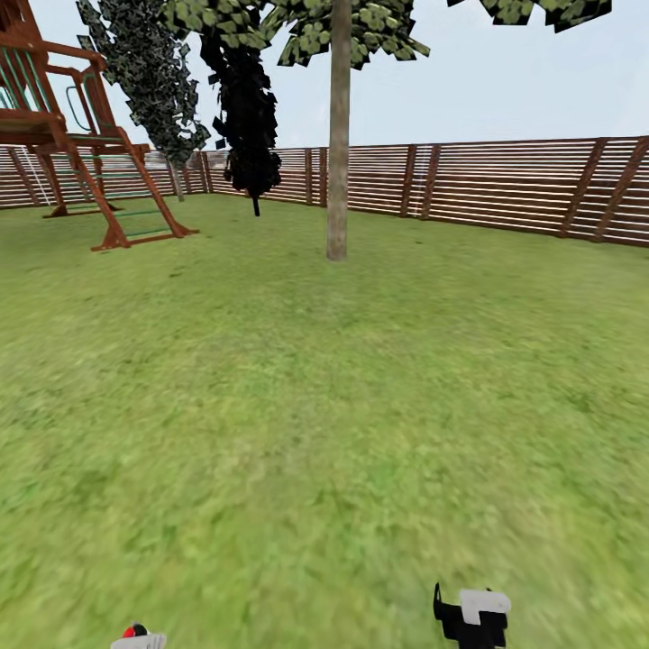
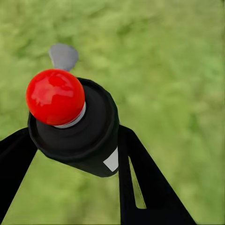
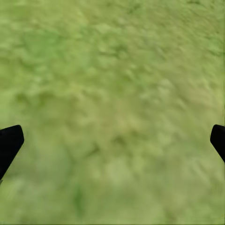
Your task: In the garden, pick up the pesticide atomizer on the floor and spray pesticide onto both trees until each tree trunk is fully covered.
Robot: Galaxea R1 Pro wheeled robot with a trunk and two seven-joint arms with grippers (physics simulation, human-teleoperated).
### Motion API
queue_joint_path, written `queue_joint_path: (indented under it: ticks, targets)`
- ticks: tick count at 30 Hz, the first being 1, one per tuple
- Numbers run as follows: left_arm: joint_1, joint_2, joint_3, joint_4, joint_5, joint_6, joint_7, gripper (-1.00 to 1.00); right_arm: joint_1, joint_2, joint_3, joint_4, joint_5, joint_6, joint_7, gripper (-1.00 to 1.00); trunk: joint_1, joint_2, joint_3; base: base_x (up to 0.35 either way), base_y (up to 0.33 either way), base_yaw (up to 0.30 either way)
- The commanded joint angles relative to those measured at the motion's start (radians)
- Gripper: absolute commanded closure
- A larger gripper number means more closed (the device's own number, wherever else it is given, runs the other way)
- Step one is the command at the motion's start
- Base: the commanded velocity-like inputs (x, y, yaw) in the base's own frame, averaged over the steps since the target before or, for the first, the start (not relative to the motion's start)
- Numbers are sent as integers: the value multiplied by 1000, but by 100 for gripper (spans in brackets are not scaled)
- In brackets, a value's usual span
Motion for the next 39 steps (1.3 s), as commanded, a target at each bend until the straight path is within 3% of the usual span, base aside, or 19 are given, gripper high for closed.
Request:
queue_joint_path:
  ticks: [1,39]
  targets:
    - [-1,0,8,1,4,-2,-10,100,-1,0,-7,1,11,-2,-5,-100,0,0,-1,338,0,0]
    - [-1,0,8,1,4,-1,-10,100,-1,1,-7,1,11,-2,-5,-100,0,0,-1,338,0,0]
